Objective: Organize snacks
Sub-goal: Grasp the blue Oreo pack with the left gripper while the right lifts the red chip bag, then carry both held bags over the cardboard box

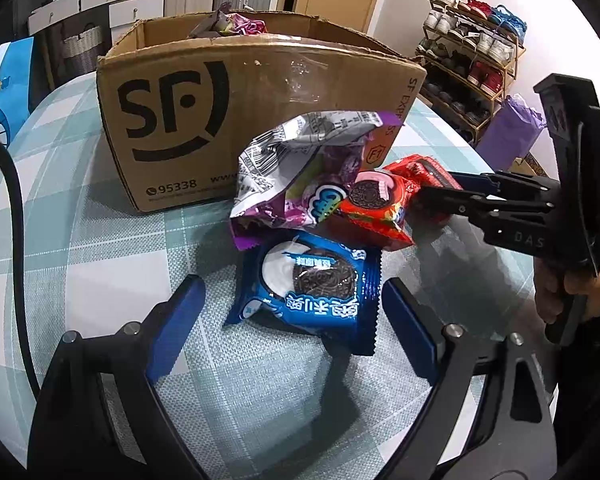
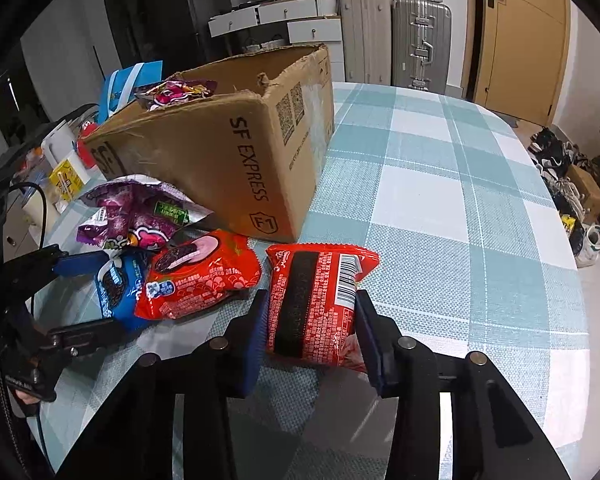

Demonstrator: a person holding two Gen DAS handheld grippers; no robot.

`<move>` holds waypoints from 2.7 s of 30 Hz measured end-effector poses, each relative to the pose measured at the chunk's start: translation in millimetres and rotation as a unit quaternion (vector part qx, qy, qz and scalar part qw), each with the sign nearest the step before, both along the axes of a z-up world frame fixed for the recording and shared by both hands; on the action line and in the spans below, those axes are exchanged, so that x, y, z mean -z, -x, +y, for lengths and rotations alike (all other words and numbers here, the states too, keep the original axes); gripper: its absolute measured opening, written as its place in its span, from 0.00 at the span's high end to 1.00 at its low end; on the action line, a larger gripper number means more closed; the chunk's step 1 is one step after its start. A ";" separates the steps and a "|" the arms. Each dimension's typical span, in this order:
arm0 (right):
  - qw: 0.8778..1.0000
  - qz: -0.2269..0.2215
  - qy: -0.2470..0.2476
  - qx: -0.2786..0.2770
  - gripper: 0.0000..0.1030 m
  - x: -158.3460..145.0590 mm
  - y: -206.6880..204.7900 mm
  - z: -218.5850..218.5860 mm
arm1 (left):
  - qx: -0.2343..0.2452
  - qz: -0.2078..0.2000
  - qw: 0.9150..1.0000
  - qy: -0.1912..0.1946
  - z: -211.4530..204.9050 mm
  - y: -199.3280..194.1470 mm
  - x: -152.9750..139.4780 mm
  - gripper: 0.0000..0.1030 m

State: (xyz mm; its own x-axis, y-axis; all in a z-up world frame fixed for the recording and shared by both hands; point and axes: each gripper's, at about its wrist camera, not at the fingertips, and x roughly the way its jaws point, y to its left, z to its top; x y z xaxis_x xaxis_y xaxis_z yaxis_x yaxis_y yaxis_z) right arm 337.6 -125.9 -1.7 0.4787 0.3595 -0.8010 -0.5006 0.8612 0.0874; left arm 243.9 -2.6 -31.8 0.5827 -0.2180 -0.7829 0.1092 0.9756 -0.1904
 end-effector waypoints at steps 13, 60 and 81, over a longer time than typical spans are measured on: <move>0.999 -0.028 -0.022 0.038 0.59 -21.9 -0.5 -21.8 | 0.014 0.002 1.000 -0.002 -8.6 2.7 1.4 0.27; 0.991 -0.081 -0.098 0.050 0.59 -62.1 16.1 -36.6 | 0.019 -0.123 0.991 0.042 43.5 73.5 -114.3 0.58; 0.986 -0.090 -0.134 0.035 0.59 -70.0 24.1 -31.3 | -0.025 -0.151 0.988 0.035 87.0 92.5 -151.9 0.57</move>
